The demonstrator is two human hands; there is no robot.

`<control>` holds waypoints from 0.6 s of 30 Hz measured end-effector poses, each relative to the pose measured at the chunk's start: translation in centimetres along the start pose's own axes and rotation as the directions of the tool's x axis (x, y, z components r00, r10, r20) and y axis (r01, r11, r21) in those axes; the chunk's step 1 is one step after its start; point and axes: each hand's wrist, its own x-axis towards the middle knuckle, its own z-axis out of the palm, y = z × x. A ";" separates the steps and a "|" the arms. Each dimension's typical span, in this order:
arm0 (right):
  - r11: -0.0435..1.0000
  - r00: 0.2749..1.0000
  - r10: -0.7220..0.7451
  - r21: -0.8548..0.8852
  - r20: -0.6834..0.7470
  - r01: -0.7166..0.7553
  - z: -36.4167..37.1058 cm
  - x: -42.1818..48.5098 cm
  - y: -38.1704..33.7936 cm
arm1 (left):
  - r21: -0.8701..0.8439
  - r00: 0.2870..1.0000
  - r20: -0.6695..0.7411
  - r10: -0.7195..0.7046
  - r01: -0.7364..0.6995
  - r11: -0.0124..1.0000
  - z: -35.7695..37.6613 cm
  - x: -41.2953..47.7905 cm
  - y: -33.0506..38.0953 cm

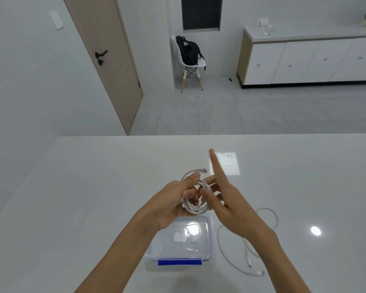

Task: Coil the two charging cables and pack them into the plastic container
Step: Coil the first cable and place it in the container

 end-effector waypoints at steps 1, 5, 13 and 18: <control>0.996 0.999 0.047 0.071 -0.012 -0.046 0.1 -0.1 -0.3 | -0.012 1.000 -0.019 -0.003 0.002 1.000 -0.1 0.1 0.0; 0.922 0.971 -0.123 -0.385 -0.205 0.035 0.2 -0.5 -1.3 | -0.011 0.998 -0.062 -0.015 0.014 1.000 -0.3 0.2 -0.1; 0.632 0.951 -0.310 -0.747 0.002 0.208 0.2 1.2 0.3 | 0.209 1.000 -0.023 0.002 0.003 0.978 0.3 -0.1 0.7; 0.942 0.989 0.011 -0.333 0.145 0.038 0.0 0.9 -0.1 | 0.206 0.999 0.031 0.028 -0.034 0.978 -0.5 -0.1 0.9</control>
